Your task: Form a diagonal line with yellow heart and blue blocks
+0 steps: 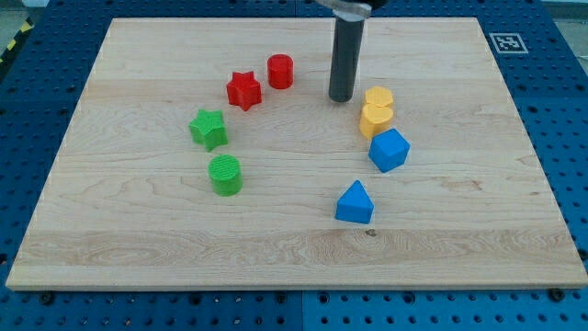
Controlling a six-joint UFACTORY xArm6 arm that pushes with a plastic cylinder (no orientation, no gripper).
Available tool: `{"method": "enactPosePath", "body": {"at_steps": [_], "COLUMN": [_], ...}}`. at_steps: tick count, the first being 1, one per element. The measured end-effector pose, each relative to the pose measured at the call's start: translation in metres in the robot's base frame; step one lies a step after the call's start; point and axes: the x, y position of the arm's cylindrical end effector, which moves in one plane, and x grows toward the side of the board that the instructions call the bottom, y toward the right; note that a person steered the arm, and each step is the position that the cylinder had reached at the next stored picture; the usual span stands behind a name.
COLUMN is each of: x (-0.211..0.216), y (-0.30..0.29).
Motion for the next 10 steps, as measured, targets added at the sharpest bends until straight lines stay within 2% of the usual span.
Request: {"method": "enactPosePath", "body": {"at_steps": [1, 2, 4, 6, 10], "x": [0.047, 0.063, 0.046, 0.047, 0.027], "y": [-0.003, 0.0, 0.005, 0.042, 0.055]}}
